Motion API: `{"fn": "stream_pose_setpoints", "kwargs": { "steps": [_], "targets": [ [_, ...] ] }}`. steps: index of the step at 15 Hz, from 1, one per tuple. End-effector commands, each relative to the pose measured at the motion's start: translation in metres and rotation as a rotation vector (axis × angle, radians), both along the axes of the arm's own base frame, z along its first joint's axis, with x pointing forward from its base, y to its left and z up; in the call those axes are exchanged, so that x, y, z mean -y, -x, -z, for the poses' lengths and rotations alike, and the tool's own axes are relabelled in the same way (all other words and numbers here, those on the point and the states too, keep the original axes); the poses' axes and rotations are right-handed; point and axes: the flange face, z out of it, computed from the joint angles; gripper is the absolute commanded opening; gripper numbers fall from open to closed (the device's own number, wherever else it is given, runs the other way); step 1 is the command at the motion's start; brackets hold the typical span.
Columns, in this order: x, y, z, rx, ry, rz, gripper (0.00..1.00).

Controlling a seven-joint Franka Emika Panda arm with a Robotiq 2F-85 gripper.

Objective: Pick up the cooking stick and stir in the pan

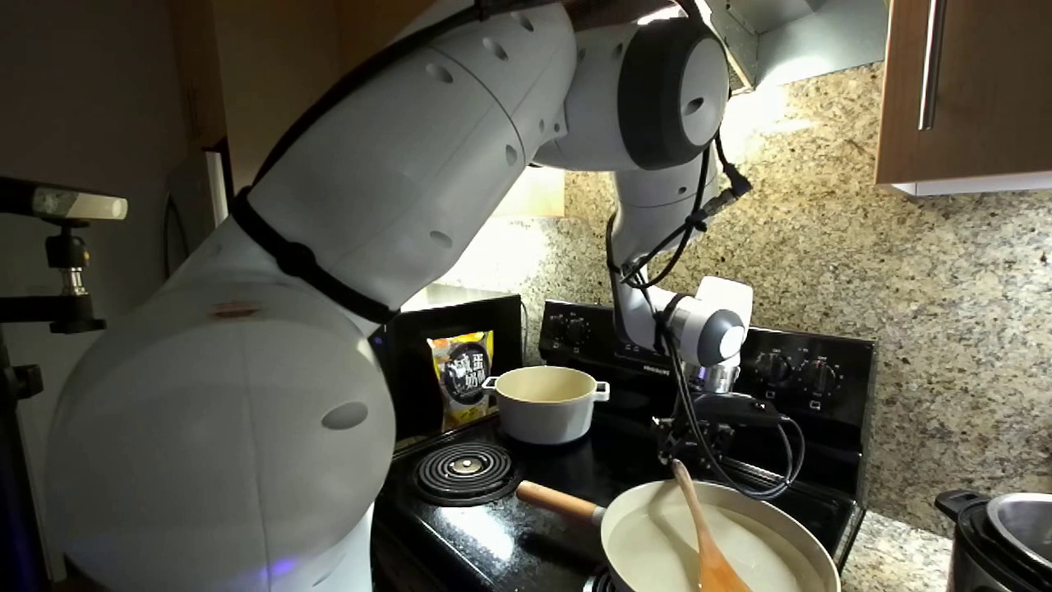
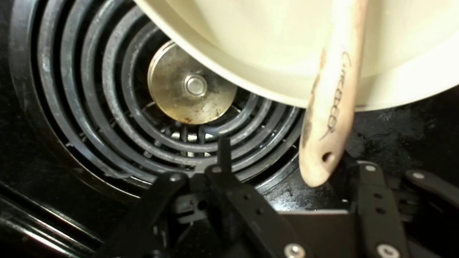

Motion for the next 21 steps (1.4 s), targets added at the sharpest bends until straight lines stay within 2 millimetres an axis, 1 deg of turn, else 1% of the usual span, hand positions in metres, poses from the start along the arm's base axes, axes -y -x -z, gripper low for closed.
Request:
{"fn": "stream_pose_setpoints", "kwargs": {
  "steps": [1,5,7,9,10,11,13,15,21],
  "targets": [
    [-0.002,-0.007,0.006,-0.008,-0.004,-0.024,0.36],
    [-0.009,-0.005,0.003,-0.007,0.009,-0.018,0.09],
    [-0.013,-0.004,0.000,-0.008,0.019,-0.019,0.04],
    [-0.016,-0.003,-0.003,-0.004,0.028,-0.021,0.02],
    [-0.018,-0.004,-0.006,0.000,0.028,-0.021,0.05],
    [-0.019,-0.005,-0.007,0.003,0.030,-0.021,0.28],
    [-0.019,-0.003,-0.010,0.008,0.034,-0.019,0.30],
    [-0.016,-0.002,-0.013,0.014,0.037,-0.009,0.41],
    [-0.011,0.005,-0.026,0.036,0.059,0.008,0.79]
  ]
}}
